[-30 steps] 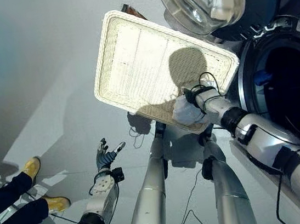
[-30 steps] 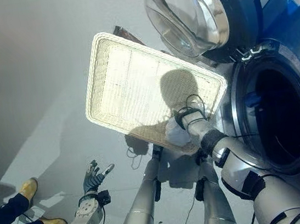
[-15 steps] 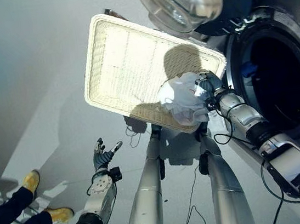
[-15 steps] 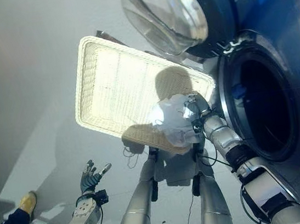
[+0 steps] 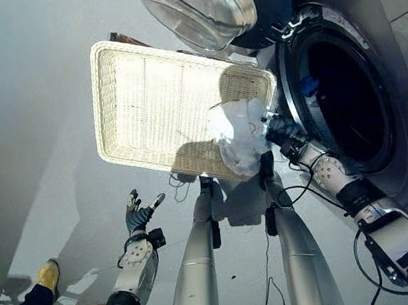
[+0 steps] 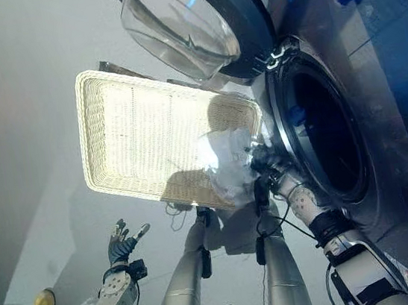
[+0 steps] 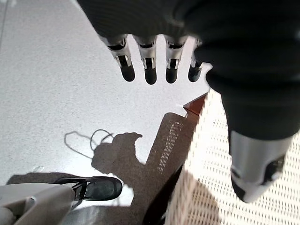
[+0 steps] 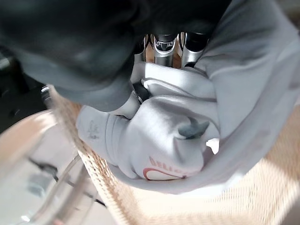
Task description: Put the clothes into the washing machine.
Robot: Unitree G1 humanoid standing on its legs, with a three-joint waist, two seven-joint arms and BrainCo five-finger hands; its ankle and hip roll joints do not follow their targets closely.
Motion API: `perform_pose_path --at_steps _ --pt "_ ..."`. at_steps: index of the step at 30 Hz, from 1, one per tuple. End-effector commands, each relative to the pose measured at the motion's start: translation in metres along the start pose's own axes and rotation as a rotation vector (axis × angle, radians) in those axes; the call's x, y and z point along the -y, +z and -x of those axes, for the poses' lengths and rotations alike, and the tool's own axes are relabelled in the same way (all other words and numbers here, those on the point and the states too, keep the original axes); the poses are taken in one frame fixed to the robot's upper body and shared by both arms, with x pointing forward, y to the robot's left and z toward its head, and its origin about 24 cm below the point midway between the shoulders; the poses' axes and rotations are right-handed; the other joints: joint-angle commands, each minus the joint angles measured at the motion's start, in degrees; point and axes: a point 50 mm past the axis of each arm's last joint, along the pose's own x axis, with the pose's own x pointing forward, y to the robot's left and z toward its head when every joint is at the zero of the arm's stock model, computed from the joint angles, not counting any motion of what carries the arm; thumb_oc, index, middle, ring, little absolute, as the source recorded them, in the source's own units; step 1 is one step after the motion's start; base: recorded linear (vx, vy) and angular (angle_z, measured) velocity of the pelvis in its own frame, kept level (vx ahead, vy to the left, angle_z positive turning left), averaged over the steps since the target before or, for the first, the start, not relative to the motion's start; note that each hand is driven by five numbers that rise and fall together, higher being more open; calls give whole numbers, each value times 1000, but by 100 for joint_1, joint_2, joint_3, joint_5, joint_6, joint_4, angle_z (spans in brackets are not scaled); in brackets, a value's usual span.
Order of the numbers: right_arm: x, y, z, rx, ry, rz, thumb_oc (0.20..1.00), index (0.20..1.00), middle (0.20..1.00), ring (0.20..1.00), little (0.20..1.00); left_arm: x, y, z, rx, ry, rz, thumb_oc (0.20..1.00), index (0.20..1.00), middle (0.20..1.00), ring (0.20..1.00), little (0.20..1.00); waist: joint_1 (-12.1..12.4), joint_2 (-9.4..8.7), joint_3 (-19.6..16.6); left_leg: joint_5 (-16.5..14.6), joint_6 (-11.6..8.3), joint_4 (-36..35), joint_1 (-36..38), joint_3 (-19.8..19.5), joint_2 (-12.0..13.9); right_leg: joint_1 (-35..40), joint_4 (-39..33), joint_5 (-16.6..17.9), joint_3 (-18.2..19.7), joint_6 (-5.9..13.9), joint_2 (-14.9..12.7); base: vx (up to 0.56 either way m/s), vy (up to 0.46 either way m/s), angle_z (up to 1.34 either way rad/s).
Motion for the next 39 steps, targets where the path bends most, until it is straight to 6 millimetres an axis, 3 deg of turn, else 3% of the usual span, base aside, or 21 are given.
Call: perform_pose_path --at_steps 1,7,10,11,12,13,14,16,19,21,24,25,26,27,28,29,31,33,34,37,39 --pt "6 54 8 282 -35 -255 200 200 200 200 200 -7 -9 8 6 35 15 1000 1000 1000 1000 1000 -135 239 52 -55 182 275 -42 188 -360 240 -202 295 -264 166 118 26 18 -14" --pt "52 135 50 821 -356 -726 200 200 200 200 200 1 -9 11 15 40 22 1000 1000 1000 1000 1000 -219 290 52 -102 171 230 31 218 -346 311 -266 322 -138 147 185 16 -7 -18" --pt "79 172 95 1126 -606 -879 200 200 200 200 200 0 -4 8 26 31 10 1000 1000 1000 1000 1000 -243 329 52 -44 159 211 -37 216 -361 248 -307 416 -136 144 157 11 -22 -3" --pt "79 173 96 1131 -611 -879 200 200 200 200 200 1 -4 8 27 28 10 1000 1000 1000 1000 1000 -231 337 52 -43 159 210 -41 213 -362 245 -311 416 -138 145 156 33 -39 0" --pt "88 183 116 1238 -690 -916 200 200 200 200 200 -3 -4 7 23 28 2 1000 1000 1000 1000 1000 -234 344 52 -117 154 209 23 195 -355 308 -309 356 -143 153 153 0 0 0" --pt "88 184 117 1242 -691 -917 200 200 200 200 200 -3 -3 7 25 26 3 1000 1000 1000 1000 1000 -229 349 52 -68 157 209 -18 198 -360 272 -316 405 -148 147 147 33 -45 1" --pt "97 192 144 1396 -763 -989 200 200 200 200 200 -8 0 6 25 28 -3 1000 1000 1000 1000 1000 -247 337 52 -54 161 220 -55 174 -373 248 -318 425 -154 145 144 30 -42 3" --pt "111 185 177 1601 -850 -1160 200 200 200 200 200 -15 1 5 20 32 -14 1000 1000 1000 1000 1000 -285 294 52 -71 177 234 -68 147 -384 255 -337 437 -151 145 150 29 -63 4" --pt "123 167 204 1806 -915 -1345 200 200 200 200 200 -20 5 2 17 37 -20 1000 1000 1000 1000 1000 -329 240 52 -96 193 291 -116 100 -391 231 -335 442 -132 151 160 10 -19 1" --pt "130 156 212 1827 -955 -1403 200 200 200 200 200 -22 8 0 18 40 -27 1000 1000 1000 1000 1000 -357 197 52 -118 198 370 -162 77 -389 202 -301 437 -113 148 165 43 -5 0" --pt "132 149 204 1743 -964 -1423 200 200 200 200 200 -20 11 -3 26 33 -46 1000 1000 1000 1000 1000 -343 185 52 -126 207 428 -207 97 -390 184 -296 441 -113 160 145 20 -15 -7" --pt "131 148 195 1687 -950 -1424 282 282 282 282 282 -19 12 -4 28 31 -48 1000 1000 1000 1000 1000 -330 198 52 -122 204 438 -215 101 -395 182 -297 441 -112 163 138 16 -1 -7" --pt "126 147 178 1591 -912 -1424 705 705 705 705 705 -15 12 -5 31 24 -51 1000 1000 1000 1000 1000 -304 229 52 -108 203 434 -221 114 -406 185 -308 441 -122 163 125 15 5 -3" --pt "121 146 167 1541 -885 -1413 900 900 900 900 900 -12 13 -5 32 18 -50 1000 1000 1000 1000 1000 -279 255 52 -96 203 429 -218 117 -412 193 -308 437 -134 161 112 0 0 0" --pt "116 146 155 1496 -841 -1402 1000 1000 1000 1000 1000 -9 13 -6 32 15 -47 1000 1000 1000 1000 1000 -266 281 52 -89 202 417 -215 112 -420 197 -310 429 -142 159 102 10 34 2" --pt "106 146 135 1399 -750 -1349 1000 1000 1000 1000 1000 -5 12 -6 32 6 -45 1000 1000 1000 1000 1000 -237 334 52 -78 196 411 -212 109 -426 200 -302 411 -141 152 95 10 35 1" --pt "100 144 120 1326 -678 -1296 1000 1000 1000 1000 1000 -3 12 -6 31 1 -44 1000 1000 1000 1000 1000 -226 359 52 -74 192 411 -209 118 -430 202 -291 395 -153 144 85 5 20 0" --pt "76 142 86 1227 -496 -1199 1000 1000 1000 1000 1000 5 8 -3 22 -14 -47 1000 1000 1000 1000 1000 -183 442 52 -63 183 413 -187 140 -441 224 -258 348 -170 119 74 12 62 1" --pt "76 142 86 1227 -496 -1199 1000 1000 1000 1000 1000 5 8 -3 22 -14 -47 1000 1000 1000 1000 1000 -183 442 52 -63 183 413 -187 140 -441 224 -258 348 -170 119 74 4 73 2" --pt "51 134 55 1116 -232 -1075 1000 1000 1000 1000 1000 14 4 -2 8 -24 -36 1000 1000 1000 1000 1000 -170 507 52 -37 176 361 -164 165 -450 226 -253 322 -184 111 63 -6 65 3" --pt "46 131 47 1077 -162 -1023 1000 1000 1000 1000 1000 16 1 0 2 -32 -37 1000 1000 1000 1000 1000 -157 519 52 -28 179 331 -141 177 -456 245 -257 313 -189 109 63 -13 50 -2"
